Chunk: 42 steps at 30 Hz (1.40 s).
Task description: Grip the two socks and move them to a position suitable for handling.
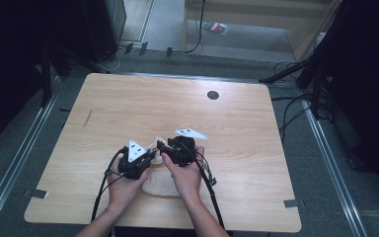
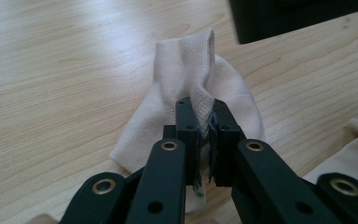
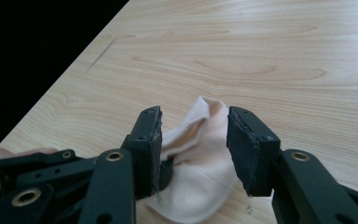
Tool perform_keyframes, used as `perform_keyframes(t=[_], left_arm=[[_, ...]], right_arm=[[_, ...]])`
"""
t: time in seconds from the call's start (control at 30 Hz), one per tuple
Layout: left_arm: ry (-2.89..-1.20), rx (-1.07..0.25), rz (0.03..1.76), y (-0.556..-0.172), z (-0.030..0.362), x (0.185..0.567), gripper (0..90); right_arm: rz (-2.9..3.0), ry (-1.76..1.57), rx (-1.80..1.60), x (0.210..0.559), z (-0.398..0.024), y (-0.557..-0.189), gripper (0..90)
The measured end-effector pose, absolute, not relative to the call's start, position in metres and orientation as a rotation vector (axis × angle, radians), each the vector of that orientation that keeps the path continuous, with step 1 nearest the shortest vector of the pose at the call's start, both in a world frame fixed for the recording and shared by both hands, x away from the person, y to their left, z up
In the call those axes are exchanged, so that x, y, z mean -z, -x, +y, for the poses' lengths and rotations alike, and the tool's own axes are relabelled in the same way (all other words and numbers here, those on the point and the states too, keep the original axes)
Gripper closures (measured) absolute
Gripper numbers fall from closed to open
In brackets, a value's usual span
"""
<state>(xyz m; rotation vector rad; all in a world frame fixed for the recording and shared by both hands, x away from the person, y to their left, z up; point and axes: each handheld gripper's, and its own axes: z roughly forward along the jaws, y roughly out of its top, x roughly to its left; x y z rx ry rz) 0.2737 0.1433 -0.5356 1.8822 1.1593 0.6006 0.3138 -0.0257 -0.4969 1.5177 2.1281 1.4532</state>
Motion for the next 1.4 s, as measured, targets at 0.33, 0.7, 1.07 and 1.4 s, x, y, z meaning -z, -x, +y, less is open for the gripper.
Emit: perform_keyframes(t=[0.33,0.7,1.07,1.4], left_arm=[[-1.877,-0.614,1.135,-0.269,0.141,0.533,84.7],[-1.837,-0.565,1.135,-0.269,0.145,0.530,60.1],[-1.752,-0.436,1.330,-0.277,0.164,0.536,23.7],[-1.680,-0.372,1.333,-0.286,0.179,0.543,33.4]], right_arm=[[2.072,-1.653,-1.436,0.501,-0.012,-0.321,54.5],[2.109,-1.626,-1.510,0.495,-0.009,-0.324,88.5],[2.123,-1.490,-1.564,0.459,0.000,-0.321,88.6],[2.168,-1.410,-1.647,0.432,-0.002,-0.308,88.6]])
